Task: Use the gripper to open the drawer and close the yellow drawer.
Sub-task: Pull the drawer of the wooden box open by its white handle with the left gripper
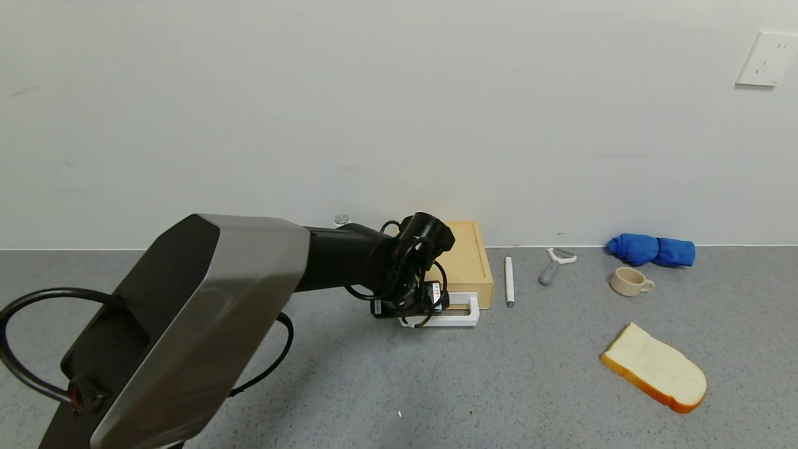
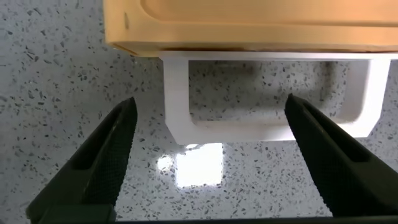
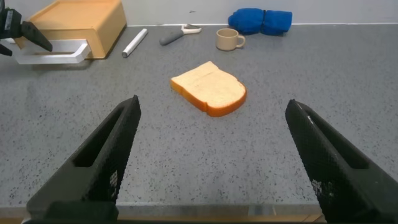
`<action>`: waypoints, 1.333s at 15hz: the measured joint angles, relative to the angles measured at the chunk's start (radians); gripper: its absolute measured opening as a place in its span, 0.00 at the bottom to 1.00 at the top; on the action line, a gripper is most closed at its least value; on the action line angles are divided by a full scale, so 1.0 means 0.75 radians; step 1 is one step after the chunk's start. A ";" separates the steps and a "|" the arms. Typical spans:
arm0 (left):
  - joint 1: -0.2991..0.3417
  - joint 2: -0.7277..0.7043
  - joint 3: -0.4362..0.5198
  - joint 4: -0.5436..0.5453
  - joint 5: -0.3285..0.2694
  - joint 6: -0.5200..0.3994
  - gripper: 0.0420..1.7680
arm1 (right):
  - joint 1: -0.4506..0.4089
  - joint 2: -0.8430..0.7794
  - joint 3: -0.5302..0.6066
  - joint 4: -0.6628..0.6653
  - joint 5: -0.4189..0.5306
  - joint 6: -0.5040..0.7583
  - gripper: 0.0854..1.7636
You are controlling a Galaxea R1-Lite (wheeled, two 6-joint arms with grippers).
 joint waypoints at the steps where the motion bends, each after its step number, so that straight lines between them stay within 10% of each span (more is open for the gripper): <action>1: 0.000 0.004 -0.003 -0.002 0.000 0.001 0.97 | 0.000 0.000 0.000 0.000 0.000 0.001 0.97; 20: 0.006 0.058 -0.001 -0.064 -0.026 0.047 0.97 | 0.000 0.000 0.000 0.000 -0.001 0.000 0.97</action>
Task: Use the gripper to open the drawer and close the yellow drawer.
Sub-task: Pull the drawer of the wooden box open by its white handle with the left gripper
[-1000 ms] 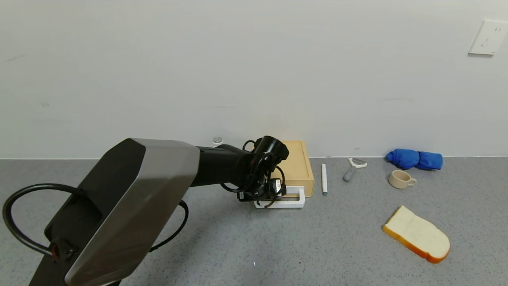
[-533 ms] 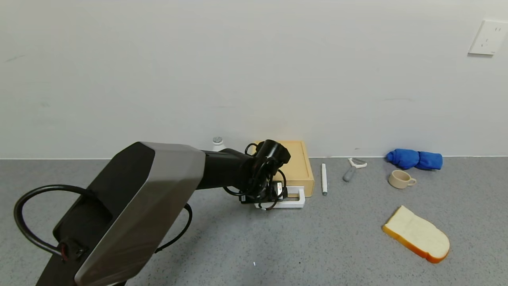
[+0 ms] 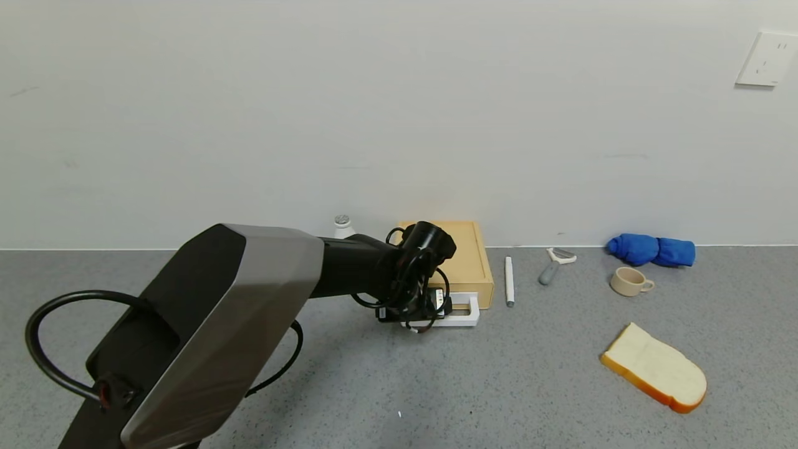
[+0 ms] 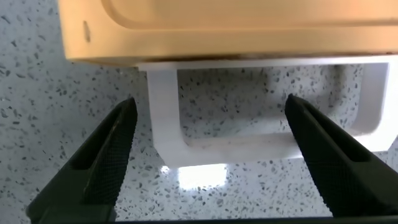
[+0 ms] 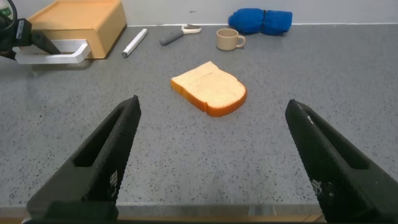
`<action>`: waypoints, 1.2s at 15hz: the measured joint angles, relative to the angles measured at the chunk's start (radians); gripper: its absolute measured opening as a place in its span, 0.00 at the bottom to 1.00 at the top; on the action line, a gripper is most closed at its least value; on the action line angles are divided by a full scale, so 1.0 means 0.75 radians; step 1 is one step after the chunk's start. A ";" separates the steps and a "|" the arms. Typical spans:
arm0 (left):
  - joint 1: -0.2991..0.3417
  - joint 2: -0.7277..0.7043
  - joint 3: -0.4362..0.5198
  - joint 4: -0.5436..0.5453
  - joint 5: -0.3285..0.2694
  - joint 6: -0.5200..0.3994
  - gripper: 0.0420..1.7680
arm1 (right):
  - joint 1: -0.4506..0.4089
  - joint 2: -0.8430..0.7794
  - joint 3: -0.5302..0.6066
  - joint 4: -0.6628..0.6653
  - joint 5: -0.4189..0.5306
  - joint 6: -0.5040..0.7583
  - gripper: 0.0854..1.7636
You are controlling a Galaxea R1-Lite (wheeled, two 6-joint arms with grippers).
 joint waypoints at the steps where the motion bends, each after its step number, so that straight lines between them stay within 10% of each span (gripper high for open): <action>1: -0.001 -0.001 -0.001 0.024 -0.015 -0.001 0.97 | 0.000 0.000 0.000 0.000 0.001 0.000 0.97; 18: -0.109 -0.120 0.221 0.128 -0.058 -0.096 0.97 | 0.000 0.000 0.000 0.000 0.001 0.000 0.97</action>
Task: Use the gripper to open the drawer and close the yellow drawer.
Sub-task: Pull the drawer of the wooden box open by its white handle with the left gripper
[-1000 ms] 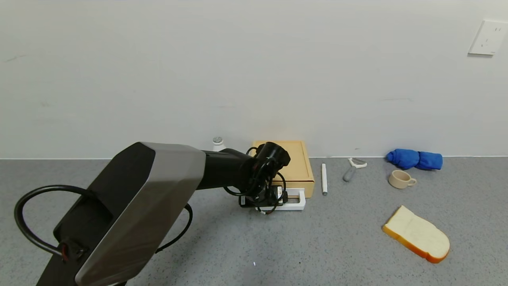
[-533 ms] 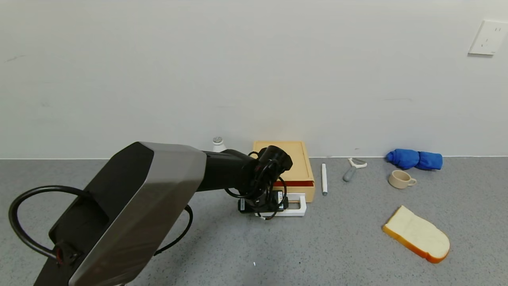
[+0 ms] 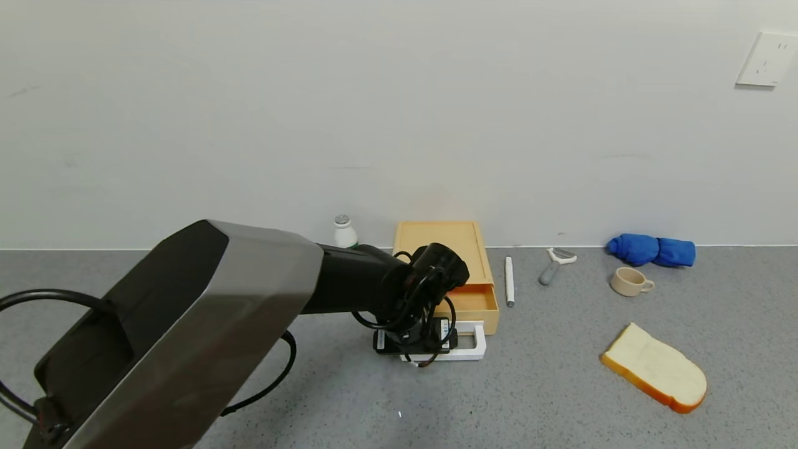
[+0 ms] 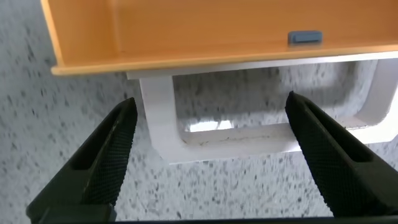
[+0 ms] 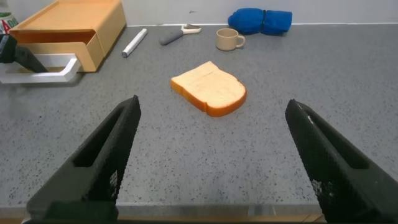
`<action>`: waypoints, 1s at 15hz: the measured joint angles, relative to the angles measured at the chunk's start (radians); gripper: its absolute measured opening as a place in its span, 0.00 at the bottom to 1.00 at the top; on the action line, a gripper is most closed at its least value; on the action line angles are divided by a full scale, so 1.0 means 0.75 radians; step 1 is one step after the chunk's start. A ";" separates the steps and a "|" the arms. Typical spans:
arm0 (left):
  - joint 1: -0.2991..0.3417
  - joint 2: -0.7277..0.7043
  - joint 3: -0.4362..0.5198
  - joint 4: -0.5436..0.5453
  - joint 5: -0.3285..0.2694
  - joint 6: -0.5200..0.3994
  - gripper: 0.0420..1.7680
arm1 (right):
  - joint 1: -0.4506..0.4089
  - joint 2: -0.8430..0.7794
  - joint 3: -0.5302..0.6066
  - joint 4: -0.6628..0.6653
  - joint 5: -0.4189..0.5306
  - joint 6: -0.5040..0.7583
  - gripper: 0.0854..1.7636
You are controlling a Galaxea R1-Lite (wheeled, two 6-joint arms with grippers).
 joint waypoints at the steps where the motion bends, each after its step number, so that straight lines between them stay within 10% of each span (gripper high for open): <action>1: -0.007 -0.010 0.019 0.000 -0.001 -0.020 0.97 | 0.000 0.000 0.000 0.000 0.000 0.000 0.97; 15: -0.102 -0.153 0.287 0.007 -0.019 -0.214 0.97 | 0.000 0.000 0.000 0.000 0.000 0.000 0.97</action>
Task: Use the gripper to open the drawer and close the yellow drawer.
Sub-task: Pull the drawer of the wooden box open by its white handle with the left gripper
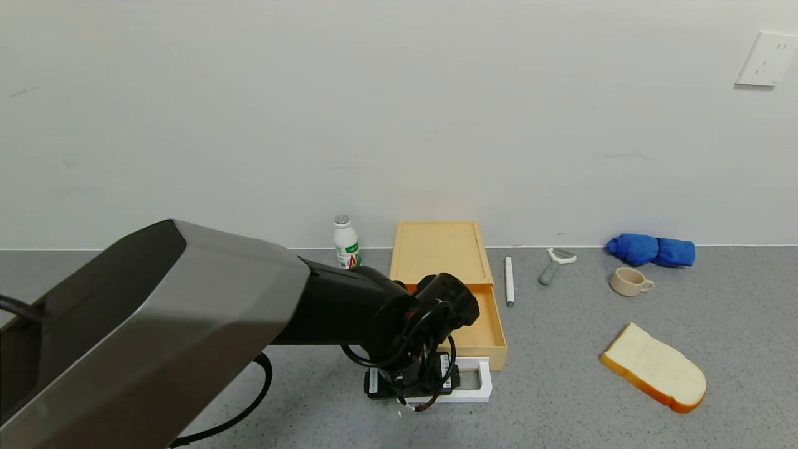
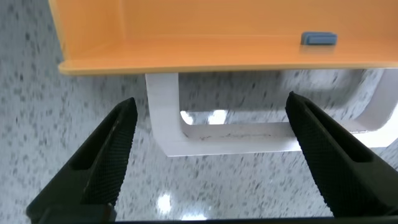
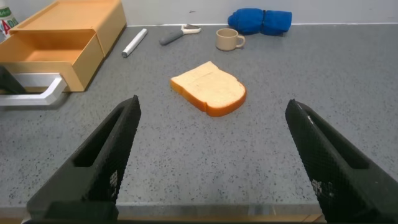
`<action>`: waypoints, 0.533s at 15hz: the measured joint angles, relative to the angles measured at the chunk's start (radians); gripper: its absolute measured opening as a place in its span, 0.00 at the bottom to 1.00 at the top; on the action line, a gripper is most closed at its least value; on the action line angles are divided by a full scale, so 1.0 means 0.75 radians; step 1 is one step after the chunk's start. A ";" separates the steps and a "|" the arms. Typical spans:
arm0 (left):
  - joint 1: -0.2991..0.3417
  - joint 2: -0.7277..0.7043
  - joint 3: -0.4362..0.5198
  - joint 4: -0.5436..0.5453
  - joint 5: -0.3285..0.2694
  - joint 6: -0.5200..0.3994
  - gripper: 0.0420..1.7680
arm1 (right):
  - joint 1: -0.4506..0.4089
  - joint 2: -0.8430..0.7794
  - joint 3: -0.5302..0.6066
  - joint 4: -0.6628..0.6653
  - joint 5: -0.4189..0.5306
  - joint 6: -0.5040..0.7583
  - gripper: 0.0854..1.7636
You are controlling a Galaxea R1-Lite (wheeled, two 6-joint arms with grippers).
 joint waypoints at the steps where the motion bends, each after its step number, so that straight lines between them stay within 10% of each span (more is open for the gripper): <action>1: -0.003 -0.007 0.011 0.003 -0.001 -0.019 0.97 | 0.000 0.000 0.000 -0.001 0.000 -0.001 0.97; 8: -0.026 -0.030 0.060 0.004 0.001 -0.076 0.97 | 0.000 0.000 0.000 0.000 0.000 0.001 0.97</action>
